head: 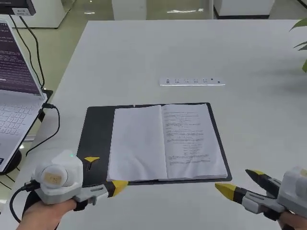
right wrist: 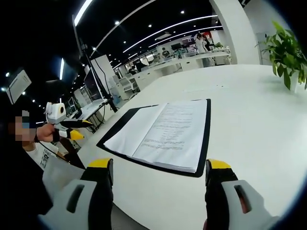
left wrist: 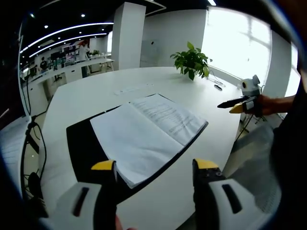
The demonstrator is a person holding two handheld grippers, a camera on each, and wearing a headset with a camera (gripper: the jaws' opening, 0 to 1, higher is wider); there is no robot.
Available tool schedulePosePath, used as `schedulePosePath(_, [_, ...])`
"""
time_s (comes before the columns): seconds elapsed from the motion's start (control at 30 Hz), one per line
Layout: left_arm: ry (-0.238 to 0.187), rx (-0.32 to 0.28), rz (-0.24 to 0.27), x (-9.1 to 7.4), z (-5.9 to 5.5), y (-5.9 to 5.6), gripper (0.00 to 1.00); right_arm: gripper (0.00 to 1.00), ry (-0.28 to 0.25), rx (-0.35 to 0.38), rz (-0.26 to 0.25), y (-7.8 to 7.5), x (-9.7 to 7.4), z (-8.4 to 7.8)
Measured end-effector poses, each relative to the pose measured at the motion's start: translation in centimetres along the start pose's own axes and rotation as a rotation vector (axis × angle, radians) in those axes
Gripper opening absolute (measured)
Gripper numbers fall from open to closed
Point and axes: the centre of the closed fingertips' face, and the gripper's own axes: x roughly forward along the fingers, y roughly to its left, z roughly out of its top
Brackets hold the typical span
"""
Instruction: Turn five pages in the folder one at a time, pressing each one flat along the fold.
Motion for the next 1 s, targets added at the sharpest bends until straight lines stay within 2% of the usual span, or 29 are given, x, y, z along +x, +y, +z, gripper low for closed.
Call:
schedulePosePath(0.17, [0.007, 0.023, -0.022, 0.9, 0.5, -0.4, 0.64, 0.80, -0.013, 0.010, 0.001, -0.2, -0.1, 0.1])
schedulePosePath(0.57, [0.016, 0.043, -0.078, 3.3, 1.4, -1.9, 0.63, 0.81, 0.003, 0.026, -0.011, -0.5, -0.6, -0.6])
schedulePosePath(0.8, [0.013, 0.080, -0.113, 4.7, 2.5, -2.8, 0.63, 0.82, 0.007, 0.031, -0.030, -1.2, -1.6, -0.8])
schedulePosePath(1.0, [0.015, 0.119, -0.160, 6.8, 3.8, -4.4, 0.62, 0.82, -0.009, 0.047, -0.047, -1.7, -2.2, -0.6])
